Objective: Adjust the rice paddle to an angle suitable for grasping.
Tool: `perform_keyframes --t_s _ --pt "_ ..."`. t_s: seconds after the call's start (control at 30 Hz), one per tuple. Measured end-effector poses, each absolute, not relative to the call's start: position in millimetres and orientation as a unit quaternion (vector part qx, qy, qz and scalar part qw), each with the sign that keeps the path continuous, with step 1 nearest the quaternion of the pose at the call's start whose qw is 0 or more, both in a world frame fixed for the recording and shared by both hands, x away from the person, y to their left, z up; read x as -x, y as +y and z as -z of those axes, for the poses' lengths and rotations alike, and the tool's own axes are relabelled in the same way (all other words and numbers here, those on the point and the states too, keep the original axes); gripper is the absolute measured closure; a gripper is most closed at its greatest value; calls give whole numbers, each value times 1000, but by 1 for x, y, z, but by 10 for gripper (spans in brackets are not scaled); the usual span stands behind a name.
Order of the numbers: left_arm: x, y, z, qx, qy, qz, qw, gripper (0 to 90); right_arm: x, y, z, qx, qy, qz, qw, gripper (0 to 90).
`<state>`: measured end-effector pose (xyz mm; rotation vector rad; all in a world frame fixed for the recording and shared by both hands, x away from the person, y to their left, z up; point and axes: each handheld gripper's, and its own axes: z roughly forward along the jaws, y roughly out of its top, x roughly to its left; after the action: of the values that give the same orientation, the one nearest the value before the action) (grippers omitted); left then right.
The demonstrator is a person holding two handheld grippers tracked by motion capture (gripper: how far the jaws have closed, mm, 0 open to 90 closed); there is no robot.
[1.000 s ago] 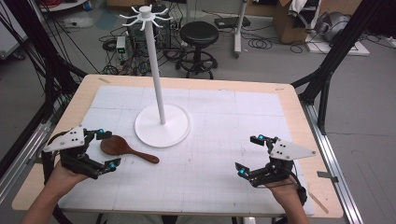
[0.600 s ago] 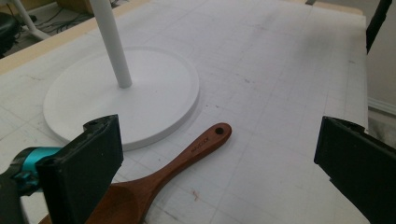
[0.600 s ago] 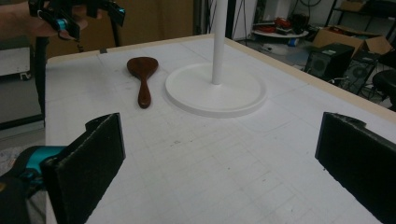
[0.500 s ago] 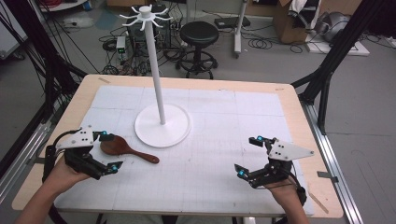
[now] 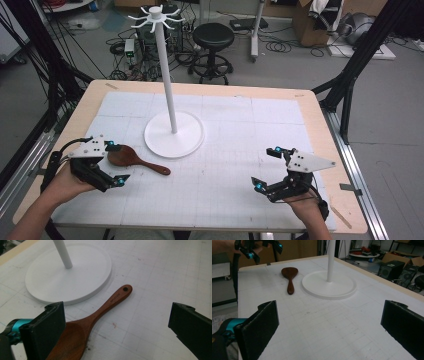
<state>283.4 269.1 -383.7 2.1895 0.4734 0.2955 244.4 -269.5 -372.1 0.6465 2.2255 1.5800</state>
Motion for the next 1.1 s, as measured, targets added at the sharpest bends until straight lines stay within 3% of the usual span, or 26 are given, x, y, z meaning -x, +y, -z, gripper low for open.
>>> perform_keyframes --t_s 1.1 --pt "-296 277 377 -933 133 -116 312 23 -246 -269 375 -221 789 -553 151 3"
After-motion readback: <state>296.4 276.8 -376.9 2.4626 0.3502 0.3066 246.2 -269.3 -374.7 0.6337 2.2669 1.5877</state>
